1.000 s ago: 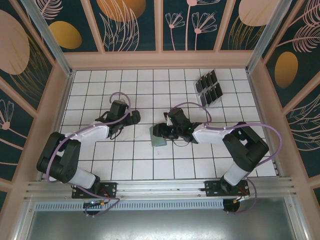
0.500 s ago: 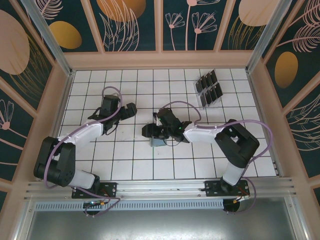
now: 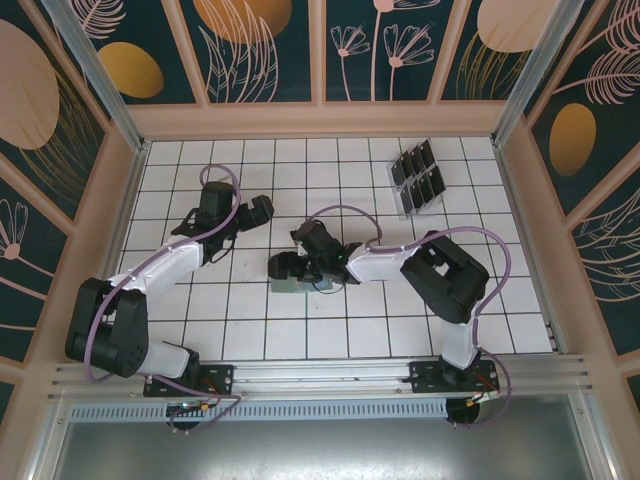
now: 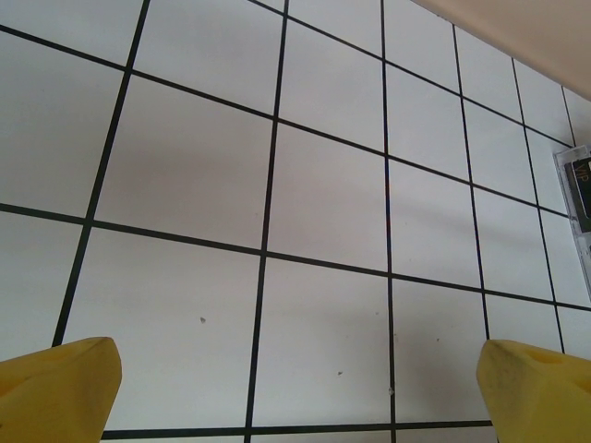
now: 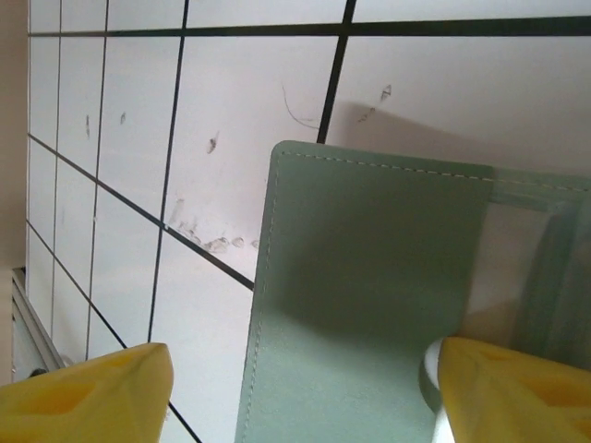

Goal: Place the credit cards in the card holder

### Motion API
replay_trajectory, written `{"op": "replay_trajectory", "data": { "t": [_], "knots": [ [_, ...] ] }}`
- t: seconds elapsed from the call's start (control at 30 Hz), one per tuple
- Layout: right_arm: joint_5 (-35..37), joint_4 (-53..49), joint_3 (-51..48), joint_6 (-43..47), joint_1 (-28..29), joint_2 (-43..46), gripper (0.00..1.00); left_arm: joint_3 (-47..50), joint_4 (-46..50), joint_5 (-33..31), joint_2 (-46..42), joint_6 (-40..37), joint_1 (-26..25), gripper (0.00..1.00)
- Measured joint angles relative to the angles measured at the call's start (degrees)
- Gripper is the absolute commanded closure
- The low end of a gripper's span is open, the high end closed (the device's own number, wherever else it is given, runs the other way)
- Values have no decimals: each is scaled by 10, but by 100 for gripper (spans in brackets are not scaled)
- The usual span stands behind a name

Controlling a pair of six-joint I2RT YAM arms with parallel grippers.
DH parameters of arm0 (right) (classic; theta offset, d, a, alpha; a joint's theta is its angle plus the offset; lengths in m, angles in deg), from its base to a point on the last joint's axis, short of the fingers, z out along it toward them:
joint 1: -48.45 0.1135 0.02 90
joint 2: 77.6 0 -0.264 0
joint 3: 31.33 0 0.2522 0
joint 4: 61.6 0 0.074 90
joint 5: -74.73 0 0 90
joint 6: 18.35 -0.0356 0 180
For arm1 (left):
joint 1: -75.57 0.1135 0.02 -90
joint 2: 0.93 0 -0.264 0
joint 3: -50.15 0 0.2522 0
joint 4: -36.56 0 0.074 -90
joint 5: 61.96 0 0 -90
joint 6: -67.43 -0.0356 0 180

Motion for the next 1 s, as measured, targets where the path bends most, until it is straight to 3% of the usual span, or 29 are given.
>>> {"op": "replay_trajectory", "data": {
  "t": [0.23,0.43,0.63,0.73,0.87,1.0],
  "knots": [
    [13,-35,7,16,2,31,21,0,10,5,0,0,0,2],
    [42,-59,-17,27,0,137,24,21,14,17,-23,0,0,2],
    [74,-76,-102,27,-29,231,32,64,26,32,-67,0,-6,1],
    [82,-83,-135,26,-60,243,40,83,36,23,-88,5,-36,1],
    [88,-99,-145,31,-80,242,55,103,40,-2,-92,15,-113,1],
    [86,-99,-139,40,-79,224,61,129,44,-45,-85,29,-164,2]
  ]
}}
